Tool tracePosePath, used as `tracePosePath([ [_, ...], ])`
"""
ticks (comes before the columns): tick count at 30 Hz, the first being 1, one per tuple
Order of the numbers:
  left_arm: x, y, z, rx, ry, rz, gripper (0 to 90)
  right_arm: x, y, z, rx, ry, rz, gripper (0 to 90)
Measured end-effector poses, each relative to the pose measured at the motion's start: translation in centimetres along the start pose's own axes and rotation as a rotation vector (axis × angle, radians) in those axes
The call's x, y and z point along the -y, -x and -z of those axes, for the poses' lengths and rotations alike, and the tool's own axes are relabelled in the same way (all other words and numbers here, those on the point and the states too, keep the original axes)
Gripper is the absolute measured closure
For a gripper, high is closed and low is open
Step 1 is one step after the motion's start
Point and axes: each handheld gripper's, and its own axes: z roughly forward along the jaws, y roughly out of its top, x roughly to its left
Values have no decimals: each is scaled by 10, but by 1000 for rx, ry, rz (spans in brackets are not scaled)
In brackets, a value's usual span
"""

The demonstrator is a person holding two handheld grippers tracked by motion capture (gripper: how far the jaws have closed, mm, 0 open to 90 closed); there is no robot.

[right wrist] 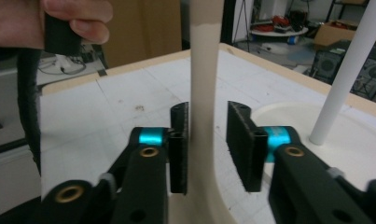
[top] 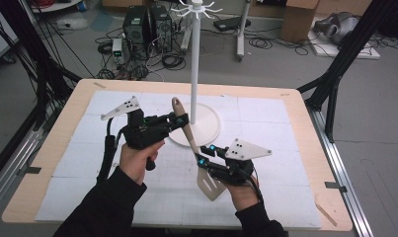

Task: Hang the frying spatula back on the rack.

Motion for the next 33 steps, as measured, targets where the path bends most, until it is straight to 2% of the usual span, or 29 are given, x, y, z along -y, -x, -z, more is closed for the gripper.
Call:
tracePosePath([
  [1, -1, 0, 1, 10, -6, -11, 733, 0, 1, 1, -2, 3, 1, 663],
  [4, -6, 2, 2, 50, -21, -42, 734, -2, 4, 4, -49, 33, -12, 598],
  [6, -9, 3, 2, 81, -42, -75, 734, -2, 9, 6, -99, 58, -20, 562],
  [10, -14, 7, 4, 136, -81, -126, 733, -4, 15, 10, -167, 86, -20, 538],
  [14, -16, 7, 6, 163, -106, -152, 733, -8, 20, 13, -222, 100, -9, 519],
  [16, -17, 6, 7, 182, -123, -176, 733, -10, 21, 13, -274, 99, -23, 509],
  [18, -17, 6, 7, 203, -139, -192, 733, -11, 22, 10, -321, 88, -14, 503],
  [24, -18, 8, 9, 269, -155, -222, 733, -18, 25, 0, -416, 58, -5, 493],
  [26, -19, 9, 10, 287, -165, -231, 733, -23, 25, -3, -445, 68, 2, 496],
  [33, -17, 11, 10, 343, -199, -246, 732, -40, 25, -12, -506, 78, 24, 541],
])
